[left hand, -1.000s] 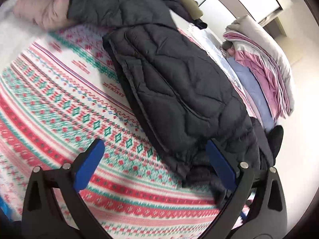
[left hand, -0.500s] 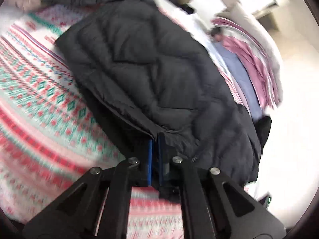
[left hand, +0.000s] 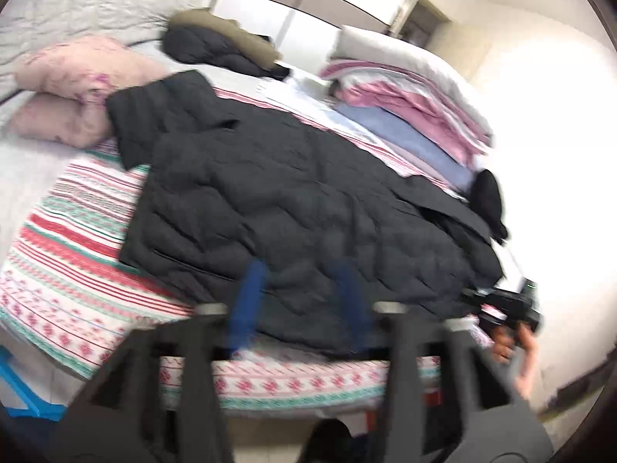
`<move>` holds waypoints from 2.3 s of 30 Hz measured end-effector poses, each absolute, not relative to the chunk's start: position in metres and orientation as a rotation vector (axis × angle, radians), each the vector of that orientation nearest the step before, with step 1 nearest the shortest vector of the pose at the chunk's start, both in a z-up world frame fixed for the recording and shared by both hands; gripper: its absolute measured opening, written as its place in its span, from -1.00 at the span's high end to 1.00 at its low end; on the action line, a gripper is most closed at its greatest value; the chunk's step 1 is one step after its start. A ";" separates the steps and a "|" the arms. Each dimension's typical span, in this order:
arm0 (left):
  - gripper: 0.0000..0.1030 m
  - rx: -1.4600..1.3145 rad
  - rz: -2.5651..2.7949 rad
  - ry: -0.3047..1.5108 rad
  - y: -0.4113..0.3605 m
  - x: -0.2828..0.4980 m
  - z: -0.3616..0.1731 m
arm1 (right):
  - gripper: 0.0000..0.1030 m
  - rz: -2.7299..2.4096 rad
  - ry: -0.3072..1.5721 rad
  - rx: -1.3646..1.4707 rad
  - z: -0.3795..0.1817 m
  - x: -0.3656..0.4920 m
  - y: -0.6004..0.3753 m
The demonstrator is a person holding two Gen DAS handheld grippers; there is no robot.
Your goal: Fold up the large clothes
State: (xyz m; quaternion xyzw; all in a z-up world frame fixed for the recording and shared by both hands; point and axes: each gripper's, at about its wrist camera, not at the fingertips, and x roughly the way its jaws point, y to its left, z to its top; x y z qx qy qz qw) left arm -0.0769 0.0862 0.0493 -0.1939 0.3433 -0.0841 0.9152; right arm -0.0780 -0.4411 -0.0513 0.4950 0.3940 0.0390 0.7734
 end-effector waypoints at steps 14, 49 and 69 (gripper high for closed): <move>-0.43 -0.738 0.121 0.976 0.220 0.009 -0.073 | -0.31 0.027 1.027 1.006 -0.079 -0.076 -0.433; 0.00 -0.471 0.087 0.938 0.138 0.044 -0.013 | 0.31 -0.276 0.689 0.527 0.010 -0.053 -0.366; -0.10 -0.325 0.216 1.154 0.089 0.151 -0.073 | -0.19 0.010 1.121 0.315 -0.074 0.054 -0.253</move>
